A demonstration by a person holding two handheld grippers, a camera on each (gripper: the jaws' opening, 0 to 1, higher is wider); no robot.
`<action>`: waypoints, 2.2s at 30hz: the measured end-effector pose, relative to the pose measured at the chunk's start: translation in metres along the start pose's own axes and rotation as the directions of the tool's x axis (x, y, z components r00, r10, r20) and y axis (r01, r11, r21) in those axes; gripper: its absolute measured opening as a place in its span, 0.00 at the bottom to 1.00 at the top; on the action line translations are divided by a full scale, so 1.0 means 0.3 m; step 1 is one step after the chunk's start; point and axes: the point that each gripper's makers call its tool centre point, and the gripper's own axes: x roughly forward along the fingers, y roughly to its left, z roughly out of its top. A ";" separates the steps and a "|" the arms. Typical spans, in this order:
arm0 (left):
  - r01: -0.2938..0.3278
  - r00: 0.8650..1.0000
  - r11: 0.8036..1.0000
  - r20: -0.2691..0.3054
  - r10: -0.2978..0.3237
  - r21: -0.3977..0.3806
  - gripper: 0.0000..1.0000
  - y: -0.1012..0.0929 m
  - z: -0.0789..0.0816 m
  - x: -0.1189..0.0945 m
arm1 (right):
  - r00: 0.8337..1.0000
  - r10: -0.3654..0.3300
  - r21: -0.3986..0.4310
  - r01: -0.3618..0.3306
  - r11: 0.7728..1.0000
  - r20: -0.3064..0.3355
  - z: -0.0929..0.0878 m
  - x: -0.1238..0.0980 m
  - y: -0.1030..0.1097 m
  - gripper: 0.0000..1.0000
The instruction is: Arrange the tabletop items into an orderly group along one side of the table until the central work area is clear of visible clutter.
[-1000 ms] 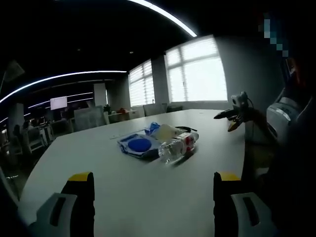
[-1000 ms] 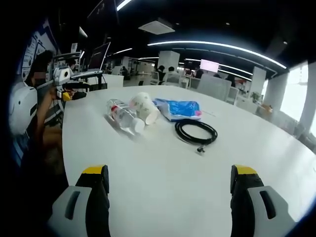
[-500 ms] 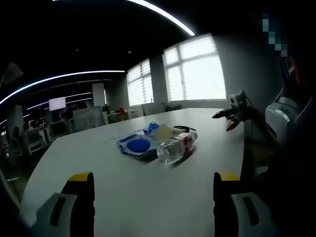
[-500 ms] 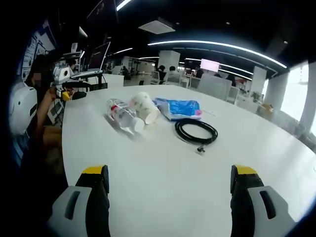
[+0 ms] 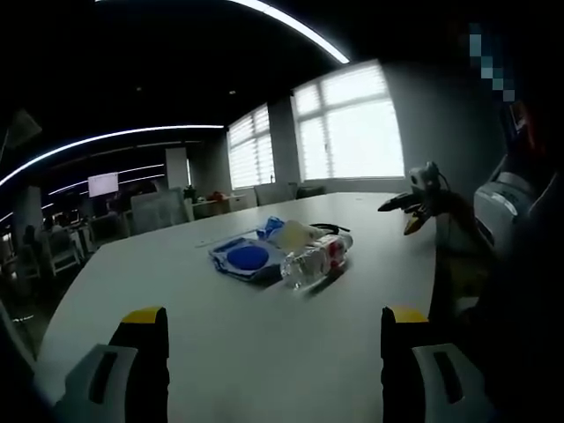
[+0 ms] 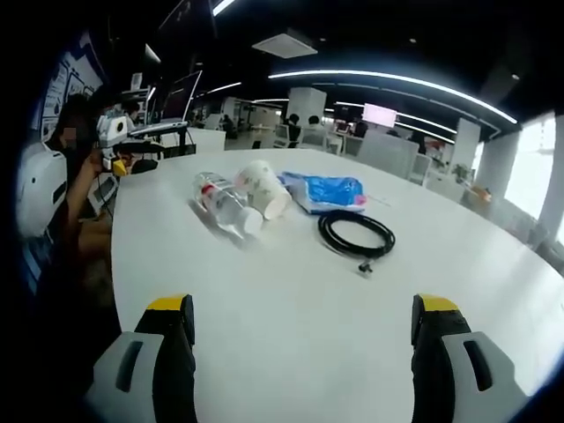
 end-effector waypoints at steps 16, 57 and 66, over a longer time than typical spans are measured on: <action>-0.004 1.000 1.000 -0.004 0.004 -0.007 1.00 0.003 -0.012 -0.009 | 1.000 0.027 -0.006 -0.027 1.000 0.015 0.030 0.043 0.024 1.00; -0.026 1.000 0.999 0.002 0.026 -0.021 1.00 0.026 -0.021 -0.019 | 0.990 0.135 -0.037 -0.134 0.990 0.027 0.102 0.177 0.077 0.93; -0.023 1.000 1.000 0.004 0.024 -0.019 1.00 0.019 -0.018 -0.016 | 0.986 0.162 -0.044 -0.160 0.986 0.037 0.119 0.198 0.094 0.91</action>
